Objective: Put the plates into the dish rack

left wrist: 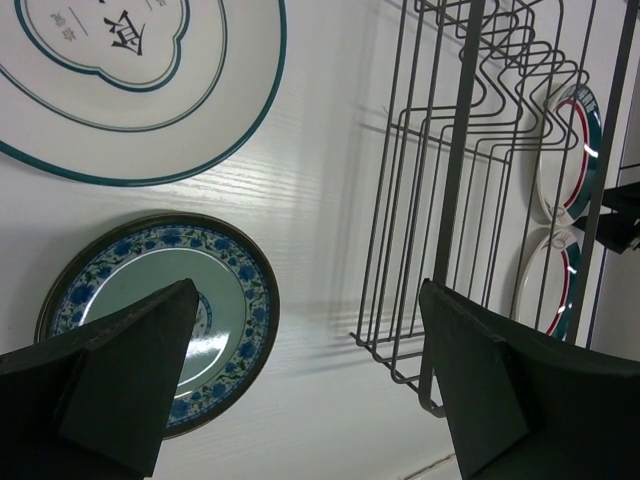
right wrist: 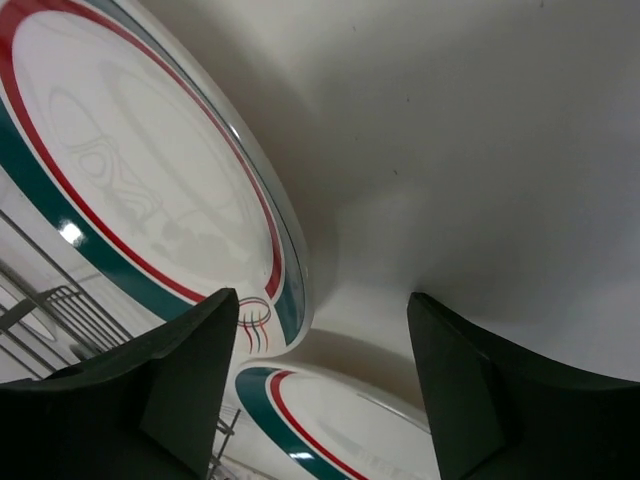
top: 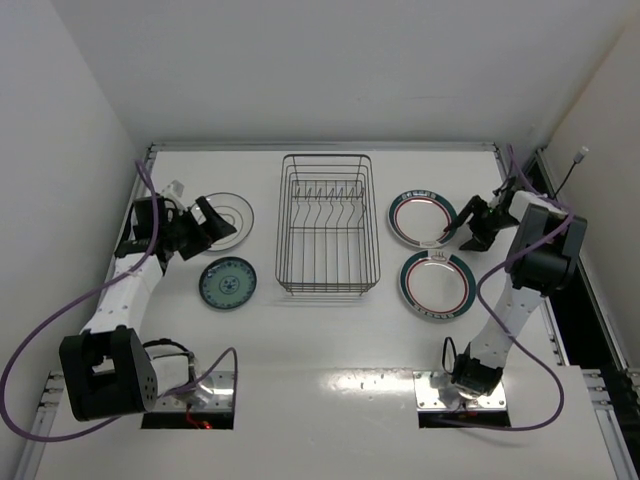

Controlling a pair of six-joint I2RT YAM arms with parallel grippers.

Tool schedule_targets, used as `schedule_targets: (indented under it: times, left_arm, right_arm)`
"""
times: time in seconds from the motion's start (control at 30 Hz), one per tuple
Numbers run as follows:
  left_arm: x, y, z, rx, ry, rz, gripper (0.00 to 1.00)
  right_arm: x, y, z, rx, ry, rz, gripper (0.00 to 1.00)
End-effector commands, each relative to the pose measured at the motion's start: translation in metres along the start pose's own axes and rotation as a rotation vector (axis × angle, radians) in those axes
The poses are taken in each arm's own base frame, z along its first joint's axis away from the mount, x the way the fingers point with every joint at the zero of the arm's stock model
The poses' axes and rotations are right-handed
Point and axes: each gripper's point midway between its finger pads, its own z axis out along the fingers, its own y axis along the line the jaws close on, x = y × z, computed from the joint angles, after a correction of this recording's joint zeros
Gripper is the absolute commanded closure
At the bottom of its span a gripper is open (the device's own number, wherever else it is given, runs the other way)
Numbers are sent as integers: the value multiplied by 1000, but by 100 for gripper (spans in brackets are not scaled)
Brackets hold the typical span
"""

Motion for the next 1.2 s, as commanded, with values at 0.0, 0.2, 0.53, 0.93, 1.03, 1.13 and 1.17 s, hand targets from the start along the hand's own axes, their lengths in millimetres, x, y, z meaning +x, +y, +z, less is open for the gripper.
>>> schedule_targets:
  times: [0.0, 0.2, 0.53, 0.93, 1.03, 1.13, 1.17]
  left_arm:
    - [-4, -7, 1, 35, -10, 45, 9]
    - [1, -3, 5, 24, 12, 42, 9]
    - [9, 2, 4, 4, 54, 37, 9]
    - [6, 12, -8, -90, 20, 34, 9]
    - [5, 14, -9, -103, 23, 31, 9]
    - [7, 16, -10, -117, 26, 27, 9]
    - [7, 16, -10, -117, 26, 27, 9]
  right_arm:
    - [-26, 12, 3, -63, -60, -56, 37]
    - [-47, 26, 10, -76, -77, -75, 59]
    - [-51, 42, 10, -64, -68, -92, 100]
    - [-69, 180, -189, -29, -648, -348, 100]
    - [-47, 213, -218, 5, -743, -416, 100]
    - [-23, 239, -225, 26, -780, -490, 100]
    - [-17, 242, -222, 42, -778, -500, 100]
